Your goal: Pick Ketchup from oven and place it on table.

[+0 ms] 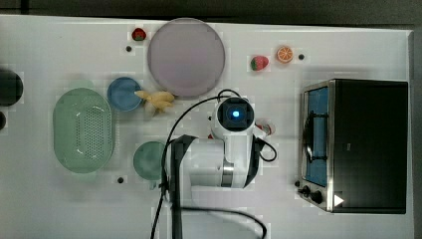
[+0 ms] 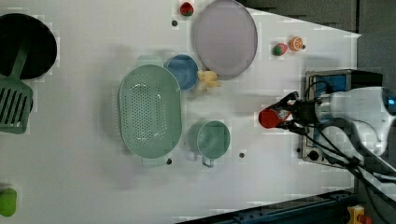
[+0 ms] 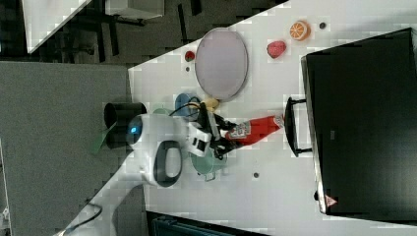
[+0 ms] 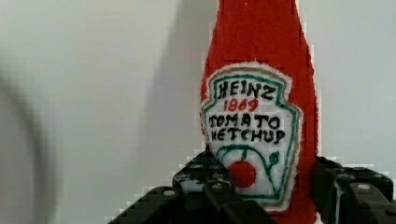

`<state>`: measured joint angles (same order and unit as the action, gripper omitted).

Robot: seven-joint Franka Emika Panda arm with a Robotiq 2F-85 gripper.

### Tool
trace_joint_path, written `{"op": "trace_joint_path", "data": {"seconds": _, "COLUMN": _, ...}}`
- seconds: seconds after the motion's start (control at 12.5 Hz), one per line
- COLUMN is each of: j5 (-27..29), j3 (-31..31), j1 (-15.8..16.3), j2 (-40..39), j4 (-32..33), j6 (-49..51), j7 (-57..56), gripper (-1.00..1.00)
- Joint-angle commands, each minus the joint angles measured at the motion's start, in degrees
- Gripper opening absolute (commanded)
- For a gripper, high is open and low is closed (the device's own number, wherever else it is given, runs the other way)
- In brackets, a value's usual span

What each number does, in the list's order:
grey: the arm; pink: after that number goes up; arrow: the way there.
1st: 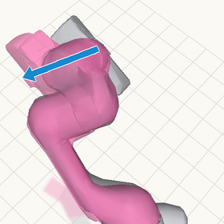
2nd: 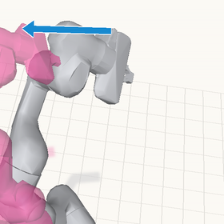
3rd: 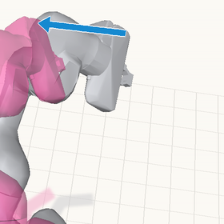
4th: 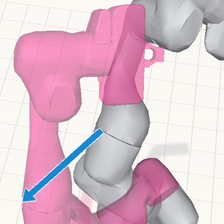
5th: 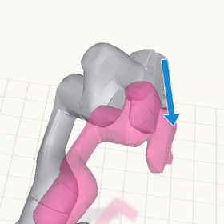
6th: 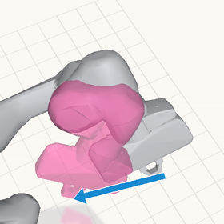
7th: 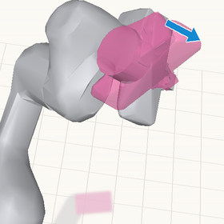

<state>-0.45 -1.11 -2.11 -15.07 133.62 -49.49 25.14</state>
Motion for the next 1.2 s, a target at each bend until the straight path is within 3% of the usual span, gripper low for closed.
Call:
{"op": "trace_joint_path", "data": {"seconds": 0.08, "j5": 0.8, "j3": 0.2, "j1": -0.4, "j2": -1.1, "j4": 0.3, "j6": -5.6, "j7": 2.2, "gripper": 0.01}}
{"op": "trace_joint_path", "data": {"seconds": 0.4, "j5": 0.8, "j3": 0.3, "j1": -0.4, "j2": -0.7, "j4": 0.2, "j6": -6.5, "j7": 2.2, "gripper": 0.03}}
{"op": "trace_joint_path", "data": {"seconds": 0.72, "j5": 0.8, "j3": 0.6, "j1": -0.3, "j2": 2.5, "j4": -1.0, "j6": -5.5, "j7": 2.2, "gripper": 1.00}}
{"op": "trace_joint_path", "data": {"seconds": 1.2, "j5": 0.9, "j3": 0.6, "j1": -0.3, "j2": 14.5, "j4": -13.0, "j6": 15.8, "j7": 2.2, "gripper": 1.00}}
